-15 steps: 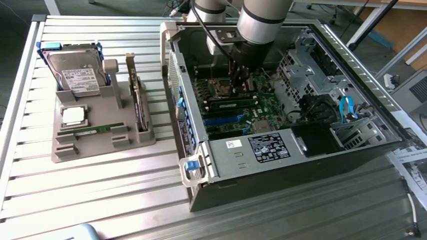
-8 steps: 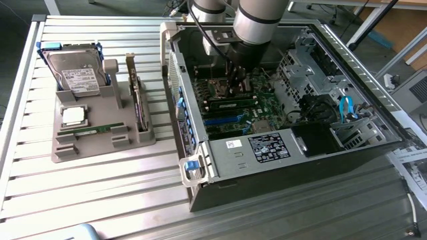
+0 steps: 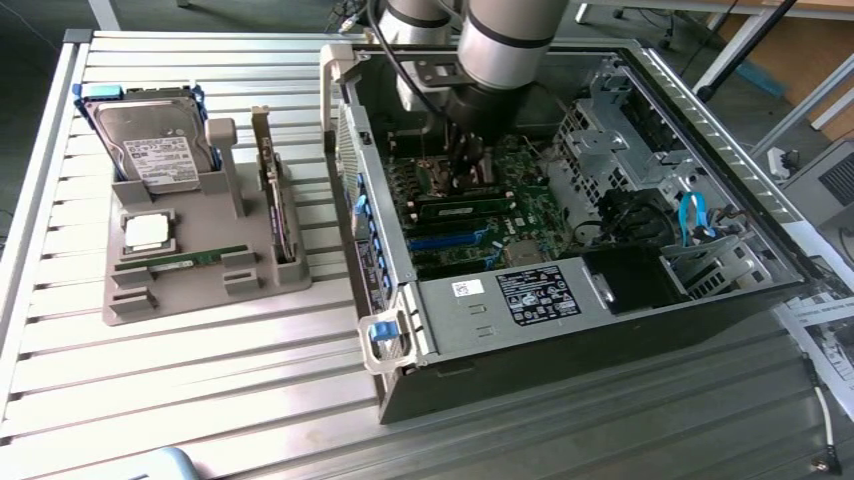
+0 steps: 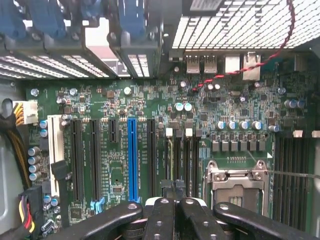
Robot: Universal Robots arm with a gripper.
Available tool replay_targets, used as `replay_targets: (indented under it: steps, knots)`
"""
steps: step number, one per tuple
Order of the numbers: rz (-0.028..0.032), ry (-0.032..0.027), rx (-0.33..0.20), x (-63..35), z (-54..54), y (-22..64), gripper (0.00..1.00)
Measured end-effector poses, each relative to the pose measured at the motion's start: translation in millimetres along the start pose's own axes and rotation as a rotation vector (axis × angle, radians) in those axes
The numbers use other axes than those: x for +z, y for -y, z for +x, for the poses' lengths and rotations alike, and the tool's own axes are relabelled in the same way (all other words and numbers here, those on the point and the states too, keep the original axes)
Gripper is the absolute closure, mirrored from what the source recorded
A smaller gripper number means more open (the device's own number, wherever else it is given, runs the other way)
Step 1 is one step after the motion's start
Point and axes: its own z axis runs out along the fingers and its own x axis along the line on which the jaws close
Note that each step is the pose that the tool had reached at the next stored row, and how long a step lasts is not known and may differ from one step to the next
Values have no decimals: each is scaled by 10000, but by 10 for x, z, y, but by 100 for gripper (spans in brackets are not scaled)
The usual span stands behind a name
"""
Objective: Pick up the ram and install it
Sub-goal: 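Press down the ram until it locks into place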
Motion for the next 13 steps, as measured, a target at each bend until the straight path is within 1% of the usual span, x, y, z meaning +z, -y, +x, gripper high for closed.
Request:
replay_targets:
  steps: [13]
  knots:
    - [0,4,-1,5,2,-133,89]
